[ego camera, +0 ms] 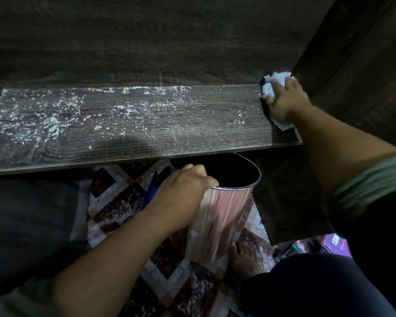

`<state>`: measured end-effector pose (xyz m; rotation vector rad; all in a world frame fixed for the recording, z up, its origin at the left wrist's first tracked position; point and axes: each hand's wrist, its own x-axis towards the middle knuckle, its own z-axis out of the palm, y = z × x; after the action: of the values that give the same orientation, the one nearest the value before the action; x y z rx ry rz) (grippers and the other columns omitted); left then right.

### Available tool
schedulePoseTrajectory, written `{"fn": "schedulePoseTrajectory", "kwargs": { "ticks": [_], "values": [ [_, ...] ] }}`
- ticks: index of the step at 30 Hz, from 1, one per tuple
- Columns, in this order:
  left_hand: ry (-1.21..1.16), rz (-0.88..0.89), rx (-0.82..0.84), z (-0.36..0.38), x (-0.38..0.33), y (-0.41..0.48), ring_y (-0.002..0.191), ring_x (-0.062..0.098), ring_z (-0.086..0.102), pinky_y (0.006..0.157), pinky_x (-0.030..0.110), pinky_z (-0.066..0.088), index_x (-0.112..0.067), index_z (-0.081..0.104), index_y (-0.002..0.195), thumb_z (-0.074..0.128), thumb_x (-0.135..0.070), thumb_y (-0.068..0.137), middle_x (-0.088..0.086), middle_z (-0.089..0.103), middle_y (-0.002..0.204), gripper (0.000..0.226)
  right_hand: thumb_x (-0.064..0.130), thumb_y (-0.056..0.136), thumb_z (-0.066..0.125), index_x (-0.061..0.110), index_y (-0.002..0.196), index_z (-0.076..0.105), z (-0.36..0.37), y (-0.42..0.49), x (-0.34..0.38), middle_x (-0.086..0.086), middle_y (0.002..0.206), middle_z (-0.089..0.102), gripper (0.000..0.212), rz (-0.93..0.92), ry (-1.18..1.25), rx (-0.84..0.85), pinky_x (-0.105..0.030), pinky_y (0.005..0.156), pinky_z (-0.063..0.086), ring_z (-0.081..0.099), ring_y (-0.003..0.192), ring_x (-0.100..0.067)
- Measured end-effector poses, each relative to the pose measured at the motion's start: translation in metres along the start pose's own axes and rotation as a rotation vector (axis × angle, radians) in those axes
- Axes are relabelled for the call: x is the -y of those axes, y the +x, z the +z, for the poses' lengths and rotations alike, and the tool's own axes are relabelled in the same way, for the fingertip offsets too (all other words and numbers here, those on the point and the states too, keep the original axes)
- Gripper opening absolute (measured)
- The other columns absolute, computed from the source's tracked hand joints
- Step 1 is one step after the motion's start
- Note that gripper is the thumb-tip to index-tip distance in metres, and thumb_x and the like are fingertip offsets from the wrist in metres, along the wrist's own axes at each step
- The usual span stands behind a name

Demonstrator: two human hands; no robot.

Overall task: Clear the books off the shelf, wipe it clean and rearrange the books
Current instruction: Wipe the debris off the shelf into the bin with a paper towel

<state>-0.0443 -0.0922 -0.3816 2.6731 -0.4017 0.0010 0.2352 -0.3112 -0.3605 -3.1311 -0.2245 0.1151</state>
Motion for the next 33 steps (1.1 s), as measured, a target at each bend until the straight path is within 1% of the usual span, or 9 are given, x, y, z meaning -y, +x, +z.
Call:
{"fn": "schedulePoseTrajectory", "kwargs": {
  "ticks": [7, 11, 16, 21, 24, 26, 29, 31, 33],
  "values": [
    [-0.001, -0.006, -0.002, 0.0, 0.0, 0.002, 0.092, 0.017, 0.046, 0.076, 0.037, 0.049, -0.028, 0.063, 0.115, 0.062, -0.004, 0.082, -0.006, 0.048, 0.093, 0.041, 0.018, 0.09, 0.052, 0.03, 0.127, 0.062, 0.005, -0.033, 0.038, -0.01, 0.136, 0.056, 0.04, -0.136, 0.344, -0.217, -0.037, 0.107, 0.039, 0.051, 0.123, -0.031],
    [-0.012, -0.001, -0.002, -0.001, -0.001, 0.0, 0.093, 0.018, 0.047, 0.077, 0.037, 0.049, -0.027, 0.065, 0.115, 0.061, -0.006, 0.083, -0.004, 0.05, 0.093, 0.038, 0.014, 0.087, 0.051, 0.027, 0.131, 0.057, -0.002, -0.038, 0.04, -0.01, 0.148, 0.042, 0.047, -0.105, 0.322, -0.494, -0.04, 0.105, 0.035, 0.044, 0.128, -0.035],
    [0.0, -0.018, 0.002, -0.002, 0.0, -0.004, 0.095, 0.018, 0.046, 0.08, 0.036, 0.049, -0.029, 0.064, 0.115, 0.059, -0.007, 0.086, -0.004, 0.049, 0.095, 0.036, 0.057, 0.097, 0.025, 0.017, 0.153, 0.014, -0.006, -0.013, 0.007, -0.021, 0.159, -0.008, 0.07, 0.05, -0.046, -0.039, -0.046, 0.118, 0.002, -0.008, 0.147, -0.035],
    [0.007, 0.0, -0.013, 0.0, 0.001, -0.003, 0.092, 0.019, 0.047, 0.077, 0.038, 0.05, -0.028, 0.065, 0.114, 0.059, -0.004, 0.085, -0.003, 0.05, 0.093, 0.038, 0.052, 0.097, 0.037, 0.032, 0.145, 0.037, -0.007, -0.006, 0.015, -0.013, 0.156, 0.024, 0.052, 0.072, 0.187, -0.041, -0.042, 0.112, 0.023, 0.028, 0.139, -0.037],
    [0.007, 0.002, -0.023, 0.0, 0.002, -0.003, 0.091, 0.019, 0.047, 0.077, 0.037, 0.049, -0.028, 0.065, 0.113, 0.06, -0.005, 0.085, -0.003, 0.05, 0.093, 0.036, 0.026, 0.092, 0.059, 0.031, 0.118, 0.065, -0.024, -0.003, 0.005, -0.005, 0.139, 0.052, 0.027, 0.005, 0.292, -0.006, -0.028, 0.103, 0.037, 0.049, 0.125, -0.025],
    [-0.001, 0.003, -0.03, 0.001, 0.003, -0.003, 0.093, 0.018, 0.047, 0.078, 0.037, 0.049, -0.028, 0.064, 0.113, 0.059, -0.007, 0.086, -0.004, 0.05, 0.094, 0.035, 0.028, 0.088, 0.063, 0.032, 0.106, 0.067, -0.037, -0.001, -0.003, -0.005, 0.131, 0.058, 0.02, -0.022, 0.23, -0.075, -0.032, 0.101, 0.042, 0.054, 0.119, -0.027],
    [-0.002, 0.014, -0.035, 0.002, 0.002, -0.003, 0.095, 0.019, 0.048, 0.08, 0.037, 0.049, -0.027, 0.064, 0.115, 0.059, -0.008, 0.086, -0.004, 0.05, 0.096, 0.034, 0.039, 0.087, 0.051, 0.029, 0.135, 0.048, -0.041, 0.003, -0.001, -0.016, 0.144, 0.041, 0.049, -0.004, 0.015, -0.272, -0.046, 0.104, 0.034, 0.039, 0.126, -0.041],
    [0.002, 0.019, -0.037, 0.003, 0.001, -0.002, 0.094, 0.02, 0.049, 0.078, 0.036, 0.05, -0.027, 0.064, 0.114, 0.061, -0.008, 0.085, -0.004, 0.051, 0.096, 0.035, 0.04, 0.093, 0.05, 0.027, 0.15, 0.025, -0.027, 0.003, 0.004, -0.018, 0.157, 0.017, 0.064, 0.029, -0.001, -0.117, -0.045, 0.112, 0.022, 0.02, 0.14, -0.041],
    [0.009, 0.016, -0.041, 0.005, 0.001, -0.001, 0.093, 0.019, 0.049, 0.075, 0.036, 0.051, -0.027, 0.065, 0.113, 0.062, -0.007, 0.083, -0.005, 0.05, 0.094, 0.036, 0.035, 0.093, 0.052, 0.03, 0.15, 0.024, -0.01, 0.003, 0.01, -0.017, 0.157, 0.016, 0.064, 0.024, 0.117, 0.024, -0.043, 0.115, 0.02, 0.02, 0.141, -0.041]
  ]
}}
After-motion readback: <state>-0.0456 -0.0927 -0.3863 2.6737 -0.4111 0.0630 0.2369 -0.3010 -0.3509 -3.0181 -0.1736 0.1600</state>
